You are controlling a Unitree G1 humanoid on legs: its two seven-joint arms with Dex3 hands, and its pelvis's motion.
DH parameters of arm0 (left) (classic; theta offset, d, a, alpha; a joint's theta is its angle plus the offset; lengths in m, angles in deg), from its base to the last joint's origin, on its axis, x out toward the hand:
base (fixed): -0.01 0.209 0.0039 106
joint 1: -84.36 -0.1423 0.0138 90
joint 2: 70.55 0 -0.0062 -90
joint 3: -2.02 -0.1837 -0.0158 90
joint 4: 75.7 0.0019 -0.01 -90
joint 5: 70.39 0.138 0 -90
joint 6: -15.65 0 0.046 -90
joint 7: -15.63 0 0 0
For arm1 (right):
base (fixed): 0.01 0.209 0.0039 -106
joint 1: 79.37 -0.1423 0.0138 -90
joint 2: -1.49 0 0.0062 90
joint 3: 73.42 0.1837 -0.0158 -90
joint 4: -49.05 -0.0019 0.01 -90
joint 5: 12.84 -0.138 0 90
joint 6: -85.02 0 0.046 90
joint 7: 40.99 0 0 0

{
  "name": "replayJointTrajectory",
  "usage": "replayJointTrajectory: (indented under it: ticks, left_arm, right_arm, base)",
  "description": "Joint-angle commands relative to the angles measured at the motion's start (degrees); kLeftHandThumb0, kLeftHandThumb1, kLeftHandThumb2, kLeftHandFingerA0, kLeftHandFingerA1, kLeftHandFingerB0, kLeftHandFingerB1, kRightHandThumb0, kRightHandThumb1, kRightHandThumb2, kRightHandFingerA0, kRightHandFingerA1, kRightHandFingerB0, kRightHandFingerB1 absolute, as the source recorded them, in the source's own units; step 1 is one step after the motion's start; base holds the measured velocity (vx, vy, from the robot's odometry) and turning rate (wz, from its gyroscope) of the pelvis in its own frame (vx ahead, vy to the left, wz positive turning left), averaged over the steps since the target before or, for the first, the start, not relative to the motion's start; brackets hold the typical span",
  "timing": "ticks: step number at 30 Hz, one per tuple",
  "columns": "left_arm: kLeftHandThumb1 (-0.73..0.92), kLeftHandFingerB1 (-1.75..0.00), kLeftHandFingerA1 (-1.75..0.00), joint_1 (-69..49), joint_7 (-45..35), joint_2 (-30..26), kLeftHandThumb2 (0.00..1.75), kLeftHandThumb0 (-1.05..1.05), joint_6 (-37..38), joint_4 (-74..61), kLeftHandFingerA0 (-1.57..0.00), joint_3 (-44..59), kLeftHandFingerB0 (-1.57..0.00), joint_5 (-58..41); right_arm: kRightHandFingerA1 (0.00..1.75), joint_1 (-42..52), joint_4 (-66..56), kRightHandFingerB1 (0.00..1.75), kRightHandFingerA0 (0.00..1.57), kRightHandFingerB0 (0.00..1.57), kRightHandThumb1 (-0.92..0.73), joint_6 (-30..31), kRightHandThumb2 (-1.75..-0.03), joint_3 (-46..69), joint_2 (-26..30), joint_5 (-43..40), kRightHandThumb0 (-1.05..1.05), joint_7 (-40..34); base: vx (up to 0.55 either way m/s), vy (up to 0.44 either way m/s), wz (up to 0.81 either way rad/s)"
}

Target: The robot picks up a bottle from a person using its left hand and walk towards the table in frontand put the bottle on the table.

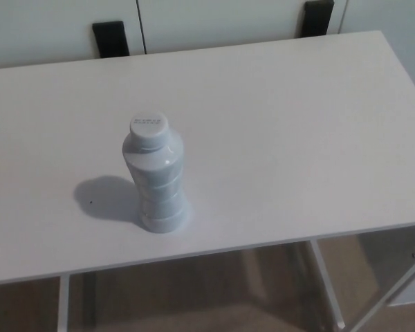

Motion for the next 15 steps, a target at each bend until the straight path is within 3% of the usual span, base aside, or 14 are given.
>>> replayJointTrajectory:
  ticks: [1, 4, 6, 15]
  left_arm:
    - [0.73, -0.34, -0.63, 19.46, 31.39, -5.64, 0.61, -0.25, -8.31, 35.34, -0.55, -11.46, -0.37, 26.22]
    - [0.71, -0.35, -0.51, 24.47, 34.39, -6.17, 0.62, -0.25, -9.67, 44.11, -0.56, -13.76, -0.35, 25.77]
    - [0.76, -0.35, -0.41, 26.45, 31.9, -6.64, 0.63, -0.28, -8.96, 48.02, -0.52, -15.3, -0.34, 24.86]
    - [0.78, -0.35, -0.39, 33.1, 28.45, -7.97, 0.63, -0.32, -8.06, 58.15, -0.46, -22.09, -0.34, 24.36]
  right_arm:
    - [0.46, 1.26, 1.44, 0.38, 0.58, 0.44, -0.67, 0.65, -0.6, 1.64, 0.42, -1.96, -0.27, -0.04]
    - [0.46, 1.28, 0.94, 0.38, 0.58, 0.43, -0.69, 0.09, -0.6, 2.07, -0.14, -2.43, -0.25, 0.16]
    - [0.46, 1.63, 0.81, 0.38, 0.58, 0.44, -0.68, -0.28, -0.6, 1.92, -0.15, -2.16, -0.26, -0.28]
    - [0.46, 0.41, 1.09, 0.38, 0.57, 0.44, -0.69, -0.43, -0.6, 2.56, -0.17, -2.44, -0.25, -0.22]
  base:
    - [0.0, 0.0, 0.0]
    - [0.0, 0.0, 0.0]
    - [0.0, 0.0, 0.0]
    - [0.0, 0.0, 0.0]
